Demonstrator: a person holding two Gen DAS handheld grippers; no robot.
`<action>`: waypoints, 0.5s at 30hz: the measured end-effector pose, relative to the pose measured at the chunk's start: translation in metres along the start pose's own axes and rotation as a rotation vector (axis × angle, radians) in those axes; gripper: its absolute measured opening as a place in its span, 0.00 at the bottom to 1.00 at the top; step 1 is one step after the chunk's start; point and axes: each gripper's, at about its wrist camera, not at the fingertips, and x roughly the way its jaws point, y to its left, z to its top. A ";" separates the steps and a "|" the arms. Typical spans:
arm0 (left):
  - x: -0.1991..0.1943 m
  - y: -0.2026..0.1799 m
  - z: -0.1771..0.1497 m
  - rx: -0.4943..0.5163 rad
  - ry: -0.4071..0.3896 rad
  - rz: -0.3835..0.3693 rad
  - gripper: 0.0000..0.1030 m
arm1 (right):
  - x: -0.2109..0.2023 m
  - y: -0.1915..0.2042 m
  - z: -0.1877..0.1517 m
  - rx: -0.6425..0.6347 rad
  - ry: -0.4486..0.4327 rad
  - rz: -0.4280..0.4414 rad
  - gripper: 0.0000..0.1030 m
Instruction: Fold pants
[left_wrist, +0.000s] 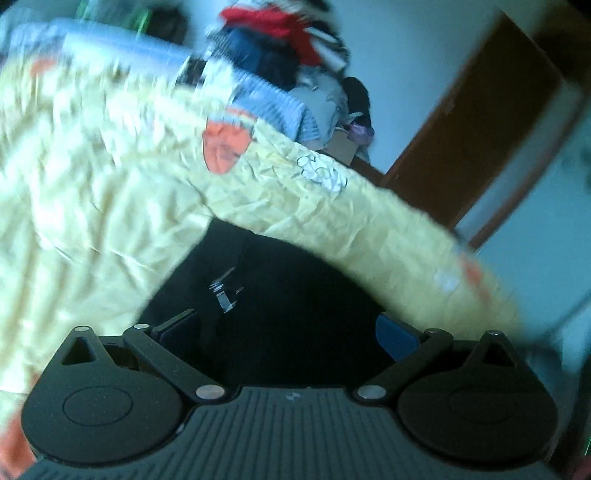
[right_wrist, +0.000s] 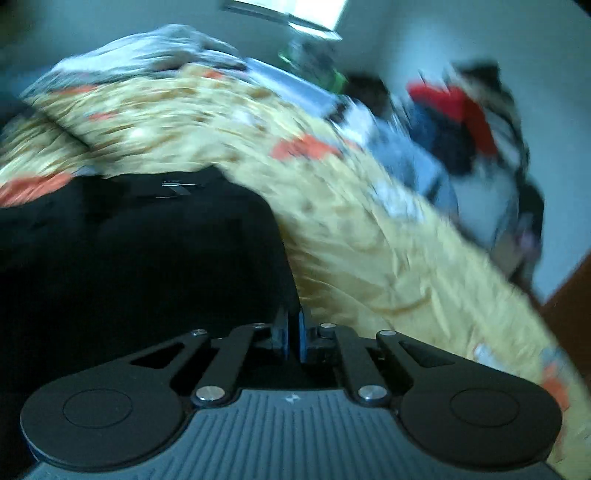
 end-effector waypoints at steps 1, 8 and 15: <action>0.006 0.002 0.007 -0.041 0.014 -0.024 0.99 | -0.010 0.013 -0.002 -0.042 -0.014 -0.007 0.05; 0.046 0.022 0.027 -0.303 0.114 -0.110 0.75 | -0.059 0.066 -0.013 -0.186 -0.069 -0.051 0.05; -0.005 0.027 -0.010 -0.231 0.052 -0.111 0.05 | -0.073 0.080 -0.017 -0.157 -0.071 -0.044 0.05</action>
